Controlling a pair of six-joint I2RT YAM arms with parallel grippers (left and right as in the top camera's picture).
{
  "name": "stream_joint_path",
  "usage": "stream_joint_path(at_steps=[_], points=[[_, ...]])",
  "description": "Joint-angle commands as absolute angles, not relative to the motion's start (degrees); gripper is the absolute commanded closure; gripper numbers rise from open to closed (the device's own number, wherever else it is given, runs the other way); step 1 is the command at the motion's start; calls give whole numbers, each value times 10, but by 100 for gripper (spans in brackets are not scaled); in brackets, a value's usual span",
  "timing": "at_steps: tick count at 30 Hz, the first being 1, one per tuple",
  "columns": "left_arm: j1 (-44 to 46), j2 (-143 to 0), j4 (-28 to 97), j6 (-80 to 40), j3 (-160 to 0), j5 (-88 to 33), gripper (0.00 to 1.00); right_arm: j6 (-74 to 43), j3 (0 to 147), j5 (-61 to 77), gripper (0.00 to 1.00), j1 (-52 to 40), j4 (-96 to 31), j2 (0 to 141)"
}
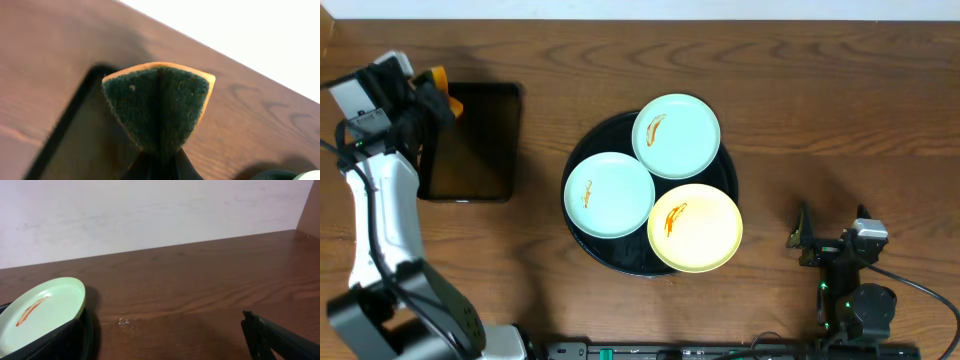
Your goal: Clean dirty plates on tray and stack at the side
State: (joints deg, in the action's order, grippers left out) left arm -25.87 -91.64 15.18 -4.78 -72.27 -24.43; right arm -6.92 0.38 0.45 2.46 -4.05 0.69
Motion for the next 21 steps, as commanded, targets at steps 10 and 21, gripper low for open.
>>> stream_joint_path(at_steps=[10, 21], points=[[-246, -786, 109, 79, -723, -228, 93, -62, 3, 5, 1, 27, -43, 5], [-245, -1002, 150, 79, -718, -204, 93, -62, 3, 5, 1, 27, -43, 5]])
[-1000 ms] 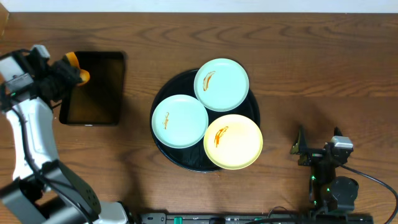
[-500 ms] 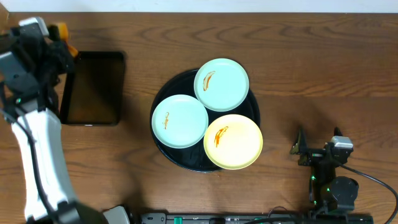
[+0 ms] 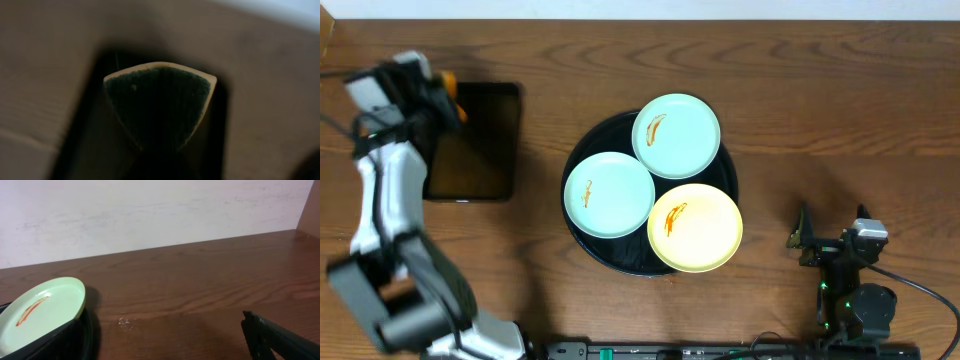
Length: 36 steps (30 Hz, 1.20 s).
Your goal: Clean dirty plates on tray and stack at the side
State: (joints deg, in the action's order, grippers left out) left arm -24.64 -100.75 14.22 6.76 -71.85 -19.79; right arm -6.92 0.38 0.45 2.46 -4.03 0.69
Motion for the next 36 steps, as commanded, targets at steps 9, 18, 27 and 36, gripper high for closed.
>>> stream_joint_path(at_steps=[9, 18, 27, 36], points=[[-245, -793, 165, 75, -728, -214, 93, -62, 3, 5, 1, 27, -43, 5], [-245, -971, 166, 75, -696, -158, 93, -62, 3, 5, 1, 27, -43, 5], [-246, -912, 176, 36, -713, -202, 93, -62, 3, 5, 1, 27, -43, 5], [-243, -737, 181, 31, -695, -161, 92, -62, 3, 5, 1, 27, -43, 5]])
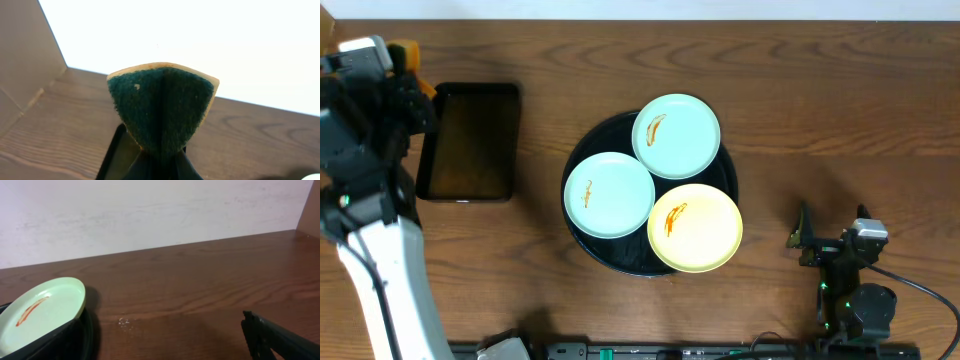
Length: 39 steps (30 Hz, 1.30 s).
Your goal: Clean dirty plates on tray and stack at the side
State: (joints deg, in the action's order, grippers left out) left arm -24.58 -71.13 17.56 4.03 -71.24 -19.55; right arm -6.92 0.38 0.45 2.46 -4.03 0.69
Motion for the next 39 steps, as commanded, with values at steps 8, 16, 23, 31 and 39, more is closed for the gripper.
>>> stream_joint_path(at_steps=[8, 16, 23, 31, 39], points=[[-244, -942, 190, -15, -686, -226, 93, -62, 3, 5, 1, 27, -43, 5], [-236, -696, 246, -92, -708, -240, 92, -62, 3, 5, 1, 27, -43, 5], [-160, -627, 381, -211, -706, -241, 93, -62, 3, 5, 1, 27, -43, 5], [43, -763, 455, -233, -666, -225, 93, -62, 3, 5, 1, 27, -43, 5], [123, -976, 432, -279, -666, -186, 92, -62, 3, 5, 1, 27, -43, 5]])
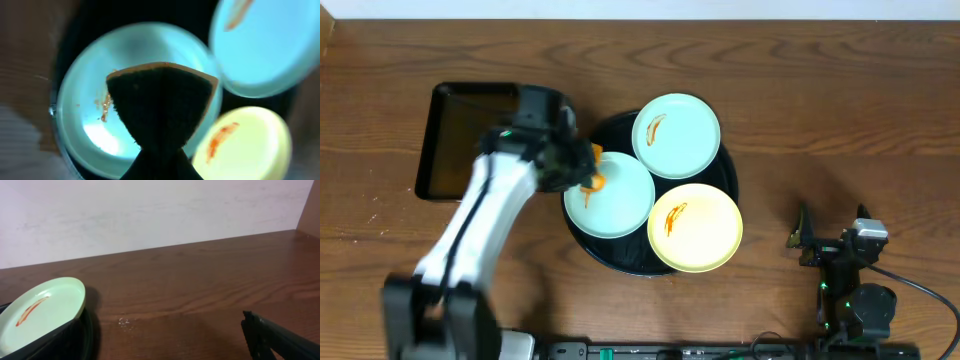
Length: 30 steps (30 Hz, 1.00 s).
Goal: Clean dirty plates on tray and stack at the side
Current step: 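Carry the sponge right and place it on the lower-left blue plate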
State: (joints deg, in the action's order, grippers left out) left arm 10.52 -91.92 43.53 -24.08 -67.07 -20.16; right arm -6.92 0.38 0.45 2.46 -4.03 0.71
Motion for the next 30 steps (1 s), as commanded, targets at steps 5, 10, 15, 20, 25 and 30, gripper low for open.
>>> stream_joint_path(at_steps=[5, 10, 15, 20, 25, 30], points=[[131, -1030, 430, -295, -666, -190, 92, -62, 3, 5, 1, 27, -43, 5], [131, -1020, 427, -295, -667, -249, 62, -62, 3, 5, 1, 27, -43, 5], [130, -1018, 430, -260, -672, -253, 34, -62, 3, 5, 1, 27, -43, 5], [116, -970, 454, -225, -714, -238, 31, -62, 3, 5, 1, 27, -43, 5], [67, -834, 451, -225, -729, -104, 23, -62, 3, 5, 1, 27, -43, 5], [15, -746, 447, -236, -729, -66, 20, -62, 3, 5, 1, 27, -43, 5]])
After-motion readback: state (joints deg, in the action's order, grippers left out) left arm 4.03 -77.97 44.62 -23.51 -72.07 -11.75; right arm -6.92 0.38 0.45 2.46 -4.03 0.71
